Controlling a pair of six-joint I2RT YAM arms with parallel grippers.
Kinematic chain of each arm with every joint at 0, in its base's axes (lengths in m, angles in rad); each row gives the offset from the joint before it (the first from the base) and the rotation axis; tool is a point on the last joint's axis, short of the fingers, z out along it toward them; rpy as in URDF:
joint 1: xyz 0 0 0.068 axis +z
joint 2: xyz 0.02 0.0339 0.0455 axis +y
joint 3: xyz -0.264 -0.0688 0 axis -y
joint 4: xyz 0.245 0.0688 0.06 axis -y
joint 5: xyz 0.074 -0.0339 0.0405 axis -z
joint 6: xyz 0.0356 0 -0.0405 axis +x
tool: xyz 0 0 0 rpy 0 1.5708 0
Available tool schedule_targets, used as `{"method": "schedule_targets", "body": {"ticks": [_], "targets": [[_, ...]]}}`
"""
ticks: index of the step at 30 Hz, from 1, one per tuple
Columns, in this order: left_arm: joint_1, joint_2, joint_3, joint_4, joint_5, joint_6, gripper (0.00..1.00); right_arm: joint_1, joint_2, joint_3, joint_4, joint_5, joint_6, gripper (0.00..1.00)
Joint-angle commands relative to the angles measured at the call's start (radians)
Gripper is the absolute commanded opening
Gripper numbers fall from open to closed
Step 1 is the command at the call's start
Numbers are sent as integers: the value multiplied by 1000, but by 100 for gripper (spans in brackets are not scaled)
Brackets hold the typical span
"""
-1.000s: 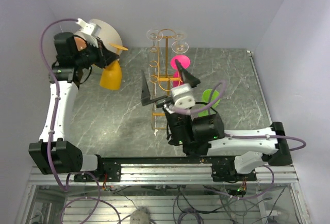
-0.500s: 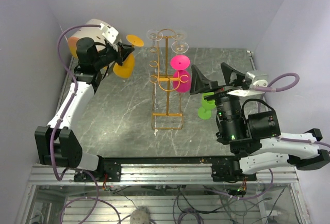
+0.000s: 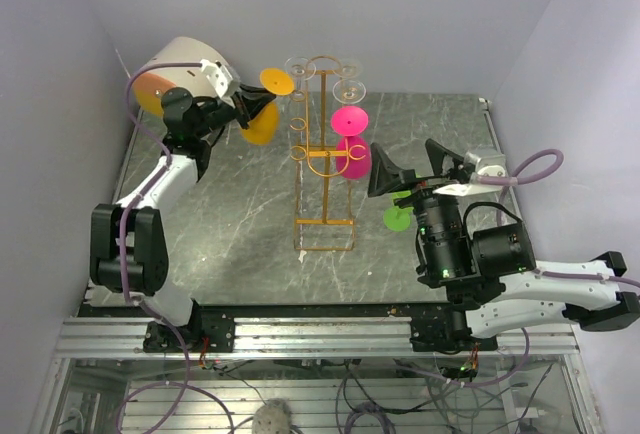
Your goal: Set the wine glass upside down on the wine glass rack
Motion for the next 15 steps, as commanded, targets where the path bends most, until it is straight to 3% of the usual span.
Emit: {"method": "schedule_targets", "body": {"ticks": [1,15], "targets": [[2,28,3,253,83,-75,7,-2,-34,-7,22,34,27,100],[2,85,7,446,152,-212,7,-2,-66,-23,-20,33,58,100]]}}
